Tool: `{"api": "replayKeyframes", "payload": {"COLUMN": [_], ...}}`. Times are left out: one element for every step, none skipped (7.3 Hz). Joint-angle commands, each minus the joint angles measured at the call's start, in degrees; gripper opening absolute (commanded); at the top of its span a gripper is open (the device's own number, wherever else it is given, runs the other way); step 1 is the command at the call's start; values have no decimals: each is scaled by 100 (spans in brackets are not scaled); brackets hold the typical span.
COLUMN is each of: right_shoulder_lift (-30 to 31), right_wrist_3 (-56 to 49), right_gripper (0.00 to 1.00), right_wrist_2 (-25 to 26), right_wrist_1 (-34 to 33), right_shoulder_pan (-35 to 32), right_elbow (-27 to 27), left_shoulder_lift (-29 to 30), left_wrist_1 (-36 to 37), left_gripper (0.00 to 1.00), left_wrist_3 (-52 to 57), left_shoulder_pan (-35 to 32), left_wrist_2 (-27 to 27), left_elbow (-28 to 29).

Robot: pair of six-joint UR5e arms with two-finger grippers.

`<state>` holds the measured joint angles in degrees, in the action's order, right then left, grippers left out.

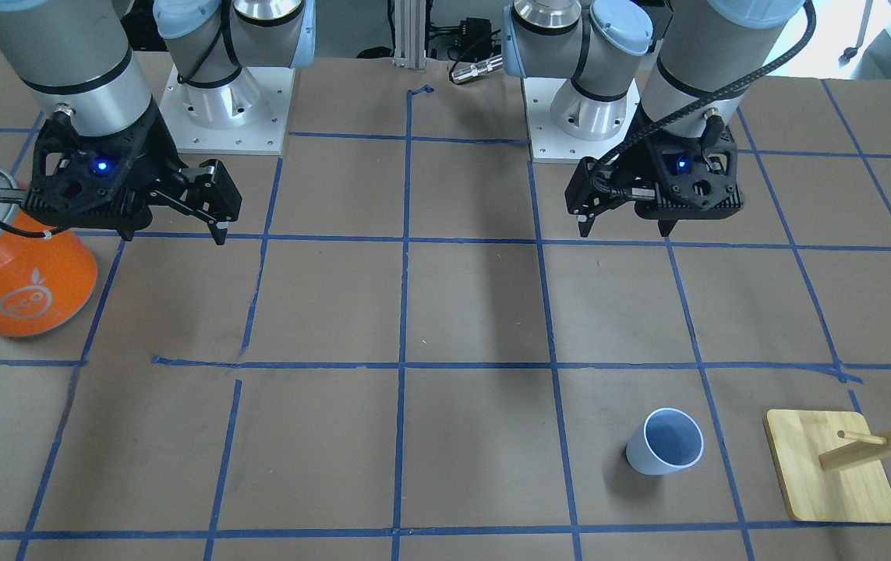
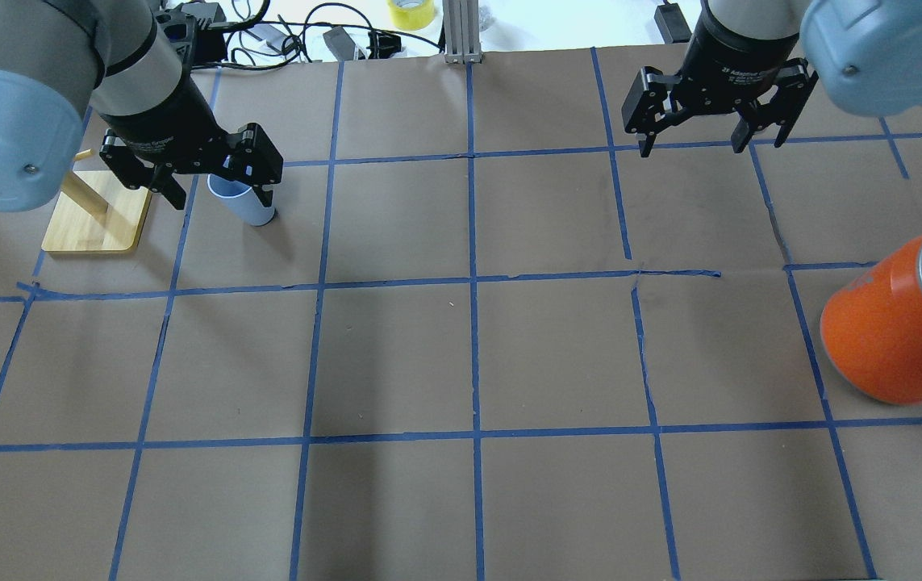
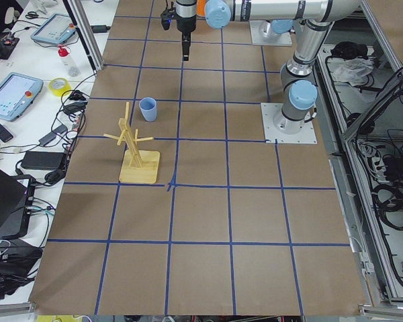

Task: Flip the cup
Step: 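Open the left gripper and raise it away from the cup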

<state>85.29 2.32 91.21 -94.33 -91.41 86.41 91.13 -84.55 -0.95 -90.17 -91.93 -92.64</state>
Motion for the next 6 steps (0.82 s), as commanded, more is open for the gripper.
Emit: {"api": "replayKeyframes", "payload": {"right_shoulder_lift": [22,31,31,31,40,31], "right_wrist_3": [5,22,49,58,66,75], "right_gripper": [100,100,100,100,100,100], "right_wrist_2": [-76,-77,-77,-77,-77,-77], "right_wrist_1": [-15,-15,-15,-15,-15,-15], "right_shoulder_pan": [0,0,0,0,0,0], "right_elbow": [33,42,42,42,51,51], "left_shoulder_lift": [-8,10,10,18,18,36], "left_wrist_1": [9,9,9,0,0,0], "left_gripper": [100,100,100,100,100,100], "left_wrist_3": [-1,-1,-1,-1,-1,-1], "left_shoulder_pan": [0,0,0,0,0,0], "left_wrist_2": [9,9,0,0,0,0], "left_elbow": [-17,-17,-17,-17,-17,-17]}}
